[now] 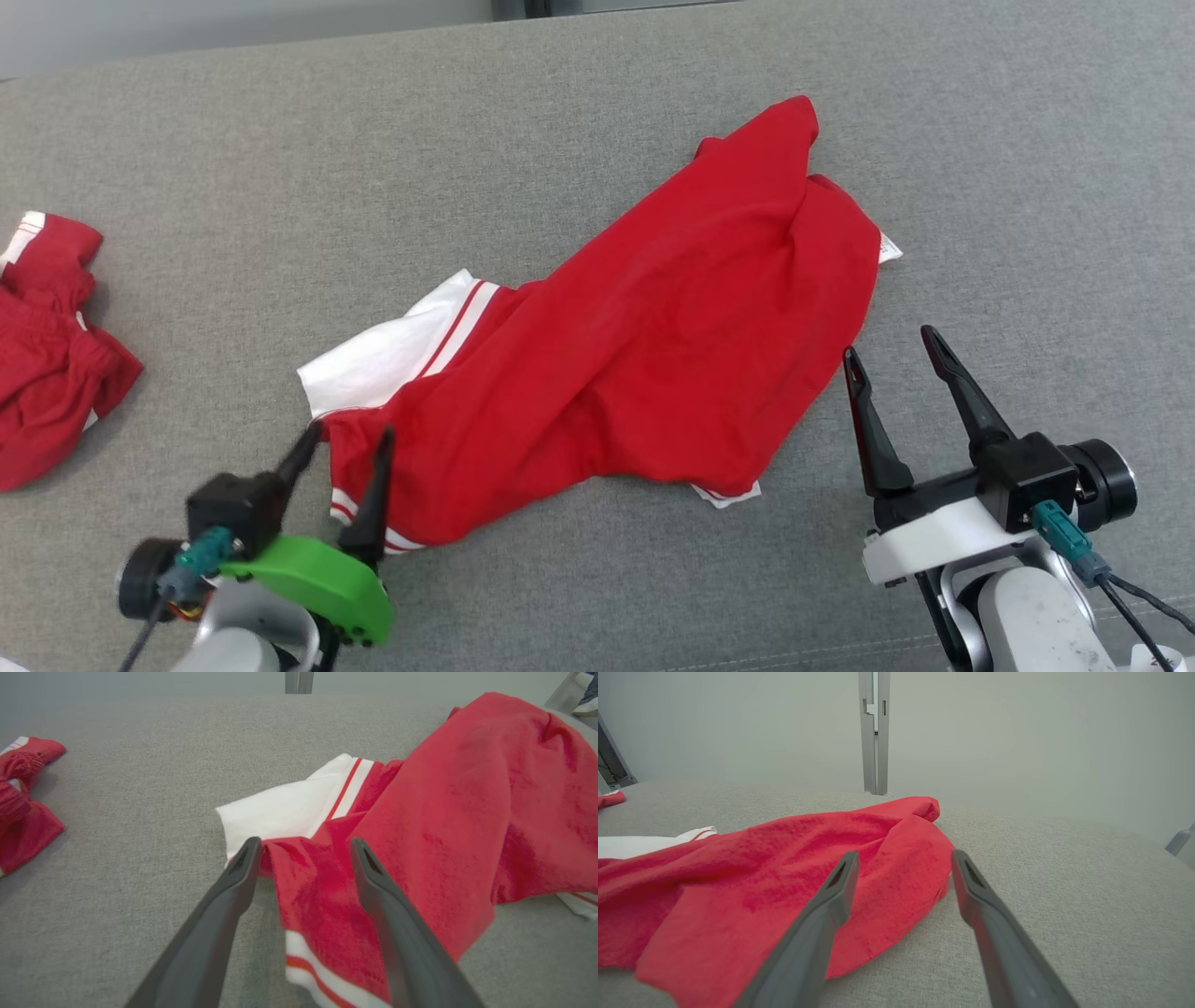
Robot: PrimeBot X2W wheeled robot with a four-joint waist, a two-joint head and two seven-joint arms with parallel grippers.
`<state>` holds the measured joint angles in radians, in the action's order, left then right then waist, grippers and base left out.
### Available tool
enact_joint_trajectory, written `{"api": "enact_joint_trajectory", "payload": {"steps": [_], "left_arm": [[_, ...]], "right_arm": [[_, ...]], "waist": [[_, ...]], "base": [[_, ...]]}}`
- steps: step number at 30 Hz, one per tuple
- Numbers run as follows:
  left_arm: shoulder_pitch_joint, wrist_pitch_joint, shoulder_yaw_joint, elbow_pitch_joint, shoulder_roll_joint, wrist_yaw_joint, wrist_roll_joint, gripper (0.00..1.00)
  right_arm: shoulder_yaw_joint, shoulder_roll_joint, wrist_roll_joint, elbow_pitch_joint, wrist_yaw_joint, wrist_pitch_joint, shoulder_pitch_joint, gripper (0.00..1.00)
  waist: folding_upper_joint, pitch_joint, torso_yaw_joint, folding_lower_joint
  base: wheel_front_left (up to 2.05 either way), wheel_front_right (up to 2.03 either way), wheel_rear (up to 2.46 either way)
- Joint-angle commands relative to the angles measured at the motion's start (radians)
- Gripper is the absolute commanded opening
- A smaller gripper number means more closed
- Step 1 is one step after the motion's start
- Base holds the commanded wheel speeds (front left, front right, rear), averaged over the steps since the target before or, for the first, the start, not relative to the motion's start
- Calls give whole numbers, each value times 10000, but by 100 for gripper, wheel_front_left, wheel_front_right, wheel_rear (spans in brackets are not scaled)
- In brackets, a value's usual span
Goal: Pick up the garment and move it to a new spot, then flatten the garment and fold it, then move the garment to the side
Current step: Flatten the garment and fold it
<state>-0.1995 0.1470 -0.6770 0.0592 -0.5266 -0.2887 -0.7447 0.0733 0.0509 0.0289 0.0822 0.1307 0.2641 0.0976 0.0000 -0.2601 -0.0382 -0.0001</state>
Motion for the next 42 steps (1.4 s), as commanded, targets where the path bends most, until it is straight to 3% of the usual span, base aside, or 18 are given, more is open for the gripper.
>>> {"api": "enact_joint_trajectory", "payload": {"steps": [1, 6, 11, 18, 19, 20, 21, 27, 33, 36, 42], "left_arm": [[-306, 72, 242, -74, -231, -216, 106, 100], [-902, -354, 667, 244, -445, -643, 37, 100], [-1357, -1137, 547, 1341, -433, -470, -225, 100], [-1670, -1023, 697, 2253, -121, 147, -676, 100], [-1716, -1008, 713, 2336, -96, 259, -732, 50], [-1750, -982, 731, 2390, -57, 374, -829, 19], [-1816, -954, 719, 2446, -32, 527, -873, 0], [-2485, -10, 566, 2433, -181, 866, -45, 0], [-3207, 864, 27, 1856, -415, 716, 1586, 0], [-2921, 998, -550, 1459, -207, 786, 2227, 0], [-1973, 340, -1606, 1641, 588, 1311, 1787, 0]], "right_arm": [[17, 44, 24, -20, 1, 5, 75, 100], [206, 42, 12, -51, 1, 5, 224, 100], [296, 38, -57, -40, 1, 5, 309, 100], [239, 23, -67, -48, 1, 5, 283, 100], [232, 21, -67, -51, 1, 5, 275, 100], [232, 19, -66, -51, 1, 5, 275, 100], [226, 17, -72, -43, 1, 5, 275, 100], [241, 8, -90, 12, 1, 5, 289, 100], [284, 4, -108, -2, 1, 5, 337, 100], [282, 0, -114, -16, 1, 5, 280, 100], [250, -1, -189, -19, 1, 5, 289, 100]], "waist": [[0, -17, 16, 1], [0, -163, -127, 1], [0, -313, -398, 1], [0, -443, -597, 1], [0, -459, -602, 1], [0, -469, -603, 1], [0, -475, -603, 1], [0, -416, -560, 1], [0, -388, -553, 1], [0, -405, -540, 1], [0, -569, -492, 1]], "base": [[0, 0, 0], [0, 0, 0], [0, 0, 0], [0, 0, 0], [0, 0, 0], [0, 0, 0], [0, 0, 0], [0, 0, 0], [0, 0, 0], [0, 0, 0], [0, 0, 0]]}}
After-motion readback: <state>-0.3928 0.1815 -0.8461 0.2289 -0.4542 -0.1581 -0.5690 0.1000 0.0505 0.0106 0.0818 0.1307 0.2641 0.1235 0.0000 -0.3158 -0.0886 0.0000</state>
